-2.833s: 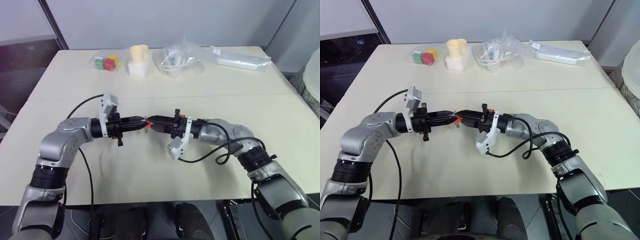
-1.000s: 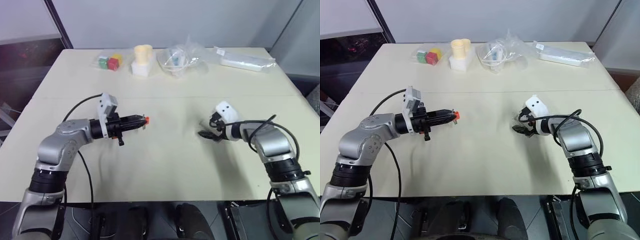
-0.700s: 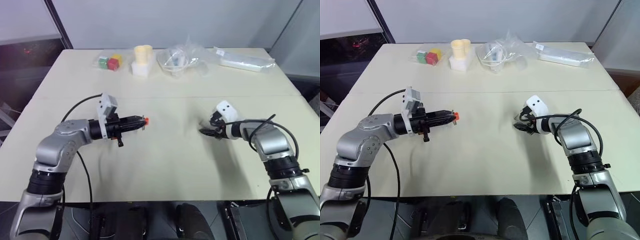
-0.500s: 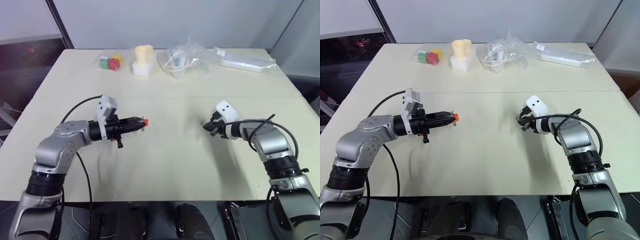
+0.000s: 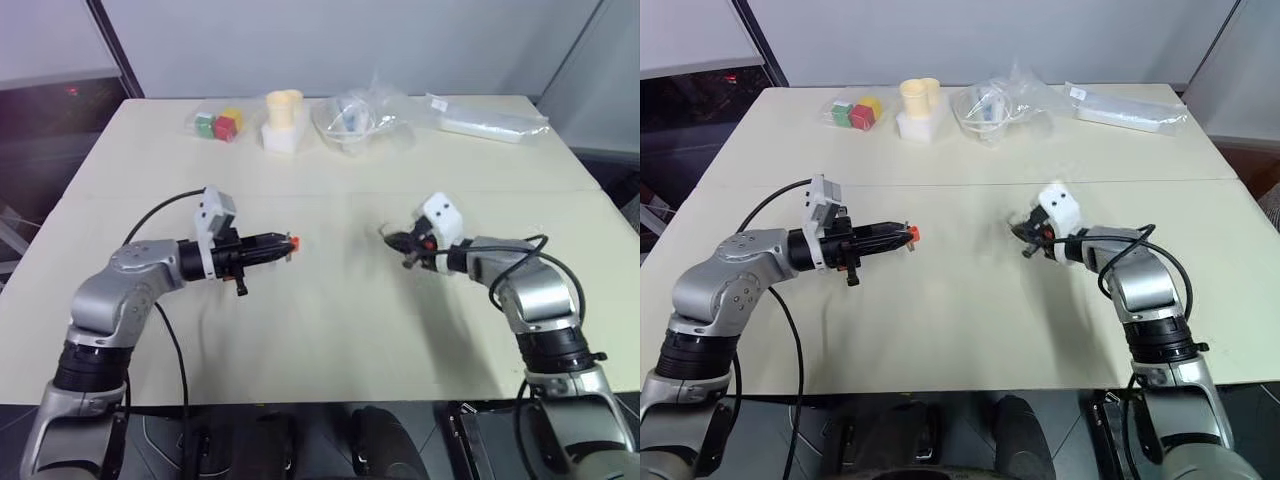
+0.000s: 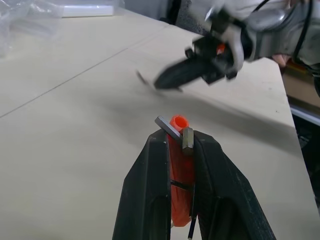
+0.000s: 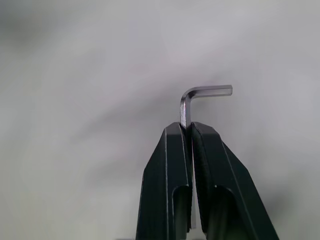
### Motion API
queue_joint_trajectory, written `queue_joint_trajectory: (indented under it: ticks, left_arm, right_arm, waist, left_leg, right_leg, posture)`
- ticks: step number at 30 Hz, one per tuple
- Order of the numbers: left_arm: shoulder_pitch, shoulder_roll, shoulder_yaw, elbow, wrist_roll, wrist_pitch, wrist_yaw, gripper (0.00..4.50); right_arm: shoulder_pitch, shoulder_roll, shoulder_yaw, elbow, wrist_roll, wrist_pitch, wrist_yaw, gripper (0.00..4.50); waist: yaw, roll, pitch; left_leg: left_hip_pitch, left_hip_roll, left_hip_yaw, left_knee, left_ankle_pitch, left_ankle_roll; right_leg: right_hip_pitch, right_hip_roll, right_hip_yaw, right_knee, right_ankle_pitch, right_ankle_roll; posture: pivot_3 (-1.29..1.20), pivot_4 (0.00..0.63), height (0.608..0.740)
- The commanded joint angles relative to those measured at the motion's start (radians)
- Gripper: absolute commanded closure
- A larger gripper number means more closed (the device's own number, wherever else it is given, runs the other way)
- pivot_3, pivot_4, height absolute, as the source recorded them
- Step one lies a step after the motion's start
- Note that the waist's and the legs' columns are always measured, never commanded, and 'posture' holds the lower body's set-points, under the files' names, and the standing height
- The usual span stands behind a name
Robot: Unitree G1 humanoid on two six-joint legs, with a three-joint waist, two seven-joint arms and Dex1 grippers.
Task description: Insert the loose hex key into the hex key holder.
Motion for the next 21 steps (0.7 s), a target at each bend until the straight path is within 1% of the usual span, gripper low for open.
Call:
queue_joint_trajectory:
  ticks: [1,4,6,9,14,18,21]
  left_arm:
    - [-0.029,-0.007,0.003,0.015,-0.001,-0.018,-0.016,4.38]
    - [-0.046,-0.018,-0.007,0.032,0.005,-0.023,-0.018,4.38]
    - [-0.06,-0.028,-0.008,0.045,0.006,-0.024,-0.018,4.38]
    - [-0.082,-0.049,-0.002,0.065,0.003,-0.021,-0.006,4.38]
    - [-0.099,-0.074,0.007,0.07,-0.009,-0.007,0.014,4.38]
    - [-0.113,-0.094,0.028,0.076,-0.035,0.026,0.041,4.38]
    - [-0.129,-0.107,0.031,0.083,-0.049,0.051,0.055,4.38]
  right_arm:
    - [-0.037,0.083,-0.053,-0.17,0.093,-0.026,-0.052,4.44]
    - [-0.075,0.196,-0.084,-0.229,0.175,0.019,-0.129,4.44]
    - [-0.101,0.277,-0.124,-0.23,0.239,0.051,-0.194,4.44]
    - [-0.126,0.368,-0.156,-0.222,0.316,0.048,-0.244,4.44]
    - [-0.14,0.453,-0.181,-0.194,0.398,0.018,-0.288,4.44]
    - [-0.132,0.475,-0.165,-0.175,0.441,-0.023,-0.252,4.44]
    - [-0.115,0.494,-0.129,-0.148,0.425,-0.088,-0.231,4.44]
  waist:
    - [0.001,0.0,0.0]
    - [0.0,0.0,0.0]
    - [0.001,0.0,0.0]
    - [0.003,0.0,0.0]
    - [-0.001,0.0,0.0]
    - [-0.004,0.0,0.0]
    - [-0.004,0.0,0.0]
  left_leg:
    - [0.0,0.0,0.0,0.0,0.0,0.0]
    - [0.0,0.0,0.0,0.0,0.0,0.0]
    - [0.0,0.0,0.0,0.0,0.0,0.0]
    - [0.0,0.0,-0.001,0.0,0.0,0.0]
    - [0.0,-0.001,-0.001,-0.001,0.0,0.0]
    - [0.0,-0.001,-0.001,-0.001,0.0,0.0]
    - [0.0,-0.001,-0.001,-0.001,0.0,0.0]
  right_leg:
    - [0.0,0.0,0.0,0.0,0.0,0.0]
    - [0.0,0.0,0.0,0.0,0.0,0.0]
    - [0.0,0.0,0.0,0.0,0.0,0.0]
    - [0.0,-0.001,0.0,0.0,0.0,0.0]
    - [-0.001,-0.001,0.0,0.0,0.0,0.0]
    - [-0.001,0.0,0.0,0.001,0.0,0.0]
    - [-0.001,0.0,0.0,0.001,0.0,0.0]
  posture:
    - [0.0,0.15,0.74]
    - [0.0,0.15,0.74]
    - [0.0,0.15,0.74]
    - [0.0,0.15,0.74]
    - [0.0,0.15,0.74]
    - [0.0,0.15,0.74]
    - [0.0,0.15,0.74]
